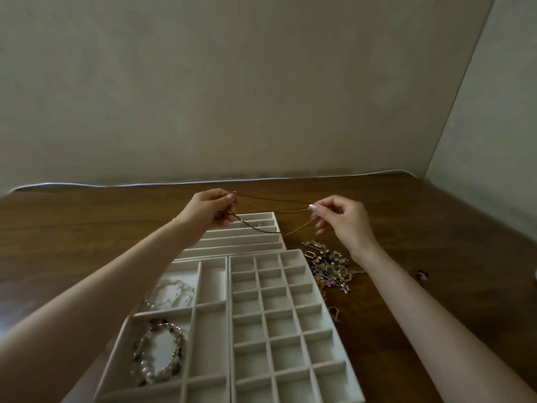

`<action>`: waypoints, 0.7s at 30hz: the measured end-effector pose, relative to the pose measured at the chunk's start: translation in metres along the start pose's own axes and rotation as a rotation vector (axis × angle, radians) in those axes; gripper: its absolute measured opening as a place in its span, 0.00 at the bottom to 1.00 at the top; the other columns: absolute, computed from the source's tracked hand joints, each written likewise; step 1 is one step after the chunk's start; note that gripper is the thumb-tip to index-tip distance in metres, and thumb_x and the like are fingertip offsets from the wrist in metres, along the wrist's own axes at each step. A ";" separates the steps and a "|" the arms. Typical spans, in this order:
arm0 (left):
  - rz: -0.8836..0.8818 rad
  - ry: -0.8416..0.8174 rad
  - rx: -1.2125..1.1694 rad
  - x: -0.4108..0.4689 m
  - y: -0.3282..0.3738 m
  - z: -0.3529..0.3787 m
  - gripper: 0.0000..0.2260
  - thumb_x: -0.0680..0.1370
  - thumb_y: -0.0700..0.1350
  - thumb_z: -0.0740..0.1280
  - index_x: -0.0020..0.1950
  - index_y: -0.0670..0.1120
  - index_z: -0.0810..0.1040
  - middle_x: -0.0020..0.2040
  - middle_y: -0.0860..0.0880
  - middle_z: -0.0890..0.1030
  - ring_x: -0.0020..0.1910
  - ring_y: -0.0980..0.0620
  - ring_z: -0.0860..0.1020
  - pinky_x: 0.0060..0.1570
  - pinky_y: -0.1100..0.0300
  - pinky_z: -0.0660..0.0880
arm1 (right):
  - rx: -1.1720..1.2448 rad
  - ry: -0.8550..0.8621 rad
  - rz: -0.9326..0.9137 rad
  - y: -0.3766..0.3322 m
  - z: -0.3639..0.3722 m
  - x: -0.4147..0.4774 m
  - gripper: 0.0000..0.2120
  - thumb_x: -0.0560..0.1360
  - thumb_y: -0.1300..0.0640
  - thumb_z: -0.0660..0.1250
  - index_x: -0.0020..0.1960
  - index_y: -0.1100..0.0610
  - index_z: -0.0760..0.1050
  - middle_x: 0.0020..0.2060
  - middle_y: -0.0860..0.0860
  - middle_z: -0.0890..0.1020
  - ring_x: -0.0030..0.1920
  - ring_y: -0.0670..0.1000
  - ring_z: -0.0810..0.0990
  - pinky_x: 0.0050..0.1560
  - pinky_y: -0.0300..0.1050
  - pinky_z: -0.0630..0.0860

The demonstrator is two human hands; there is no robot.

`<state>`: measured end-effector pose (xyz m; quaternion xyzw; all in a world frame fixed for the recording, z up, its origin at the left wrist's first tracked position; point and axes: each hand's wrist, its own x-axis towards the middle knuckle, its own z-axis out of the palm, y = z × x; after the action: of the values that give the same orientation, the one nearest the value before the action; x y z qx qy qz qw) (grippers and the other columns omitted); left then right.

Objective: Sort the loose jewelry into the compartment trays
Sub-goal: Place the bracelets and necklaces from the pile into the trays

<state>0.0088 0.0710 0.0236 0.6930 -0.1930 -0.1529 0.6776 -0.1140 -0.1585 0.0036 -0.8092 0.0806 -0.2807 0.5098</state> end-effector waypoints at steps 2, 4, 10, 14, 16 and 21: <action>-0.055 -0.060 -0.076 -0.001 0.001 -0.018 0.05 0.78 0.37 0.62 0.47 0.41 0.77 0.33 0.48 0.78 0.27 0.58 0.76 0.28 0.69 0.75 | 0.015 -0.001 0.014 -0.006 0.006 0.005 0.04 0.75 0.60 0.68 0.47 0.60 0.79 0.38 0.53 0.83 0.34 0.47 0.81 0.35 0.39 0.80; -0.091 -0.028 -0.144 -0.002 0.001 -0.036 0.04 0.77 0.36 0.63 0.47 0.40 0.77 0.32 0.48 0.79 0.27 0.59 0.77 0.29 0.69 0.76 | 0.067 -0.001 0.047 -0.012 0.012 0.011 0.03 0.74 0.62 0.68 0.46 0.61 0.79 0.37 0.54 0.83 0.34 0.48 0.82 0.34 0.38 0.80; -0.049 0.151 -0.001 -0.011 -0.009 -0.071 0.02 0.74 0.32 0.66 0.43 0.38 0.75 0.28 0.48 0.81 0.26 0.57 0.79 0.29 0.67 0.77 | 0.125 -0.031 0.181 -0.018 0.040 0.029 0.03 0.73 0.67 0.69 0.46 0.63 0.79 0.39 0.57 0.83 0.37 0.52 0.84 0.41 0.45 0.82; 0.023 0.213 0.376 -0.013 -0.015 -0.075 0.04 0.73 0.33 0.69 0.40 0.39 0.78 0.31 0.46 0.81 0.25 0.59 0.78 0.28 0.68 0.76 | -0.045 -0.062 0.135 -0.018 0.061 0.035 0.05 0.72 0.67 0.70 0.42 0.59 0.79 0.39 0.56 0.83 0.36 0.49 0.82 0.37 0.38 0.80; 0.035 0.201 0.555 -0.013 -0.016 -0.075 0.01 0.73 0.36 0.70 0.42 0.40 0.80 0.33 0.45 0.81 0.24 0.62 0.78 0.26 0.71 0.73 | -0.126 -0.090 0.115 -0.017 0.068 0.035 0.04 0.73 0.67 0.69 0.42 0.59 0.80 0.39 0.55 0.83 0.35 0.47 0.81 0.34 0.34 0.78; 0.085 0.140 0.790 -0.013 -0.022 -0.072 0.03 0.73 0.37 0.70 0.44 0.44 0.80 0.35 0.49 0.81 0.28 0.59 0.78 0.28 0.71 0.74 | -0.240 -0.155 0.068 -0.015 0.076 0.032 0.04 0.72 0.64 0.70 0.47 0.59 0.81 0.41 0.51 0.82 0.38 0.44 0.80 0.38 0.33 0.77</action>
<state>0.0329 0.1401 0.0037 0.9002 -0.2187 0.0087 0.3764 -0.0493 -0.1058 0.0042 -0.8804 0.1014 -0.1884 0.4232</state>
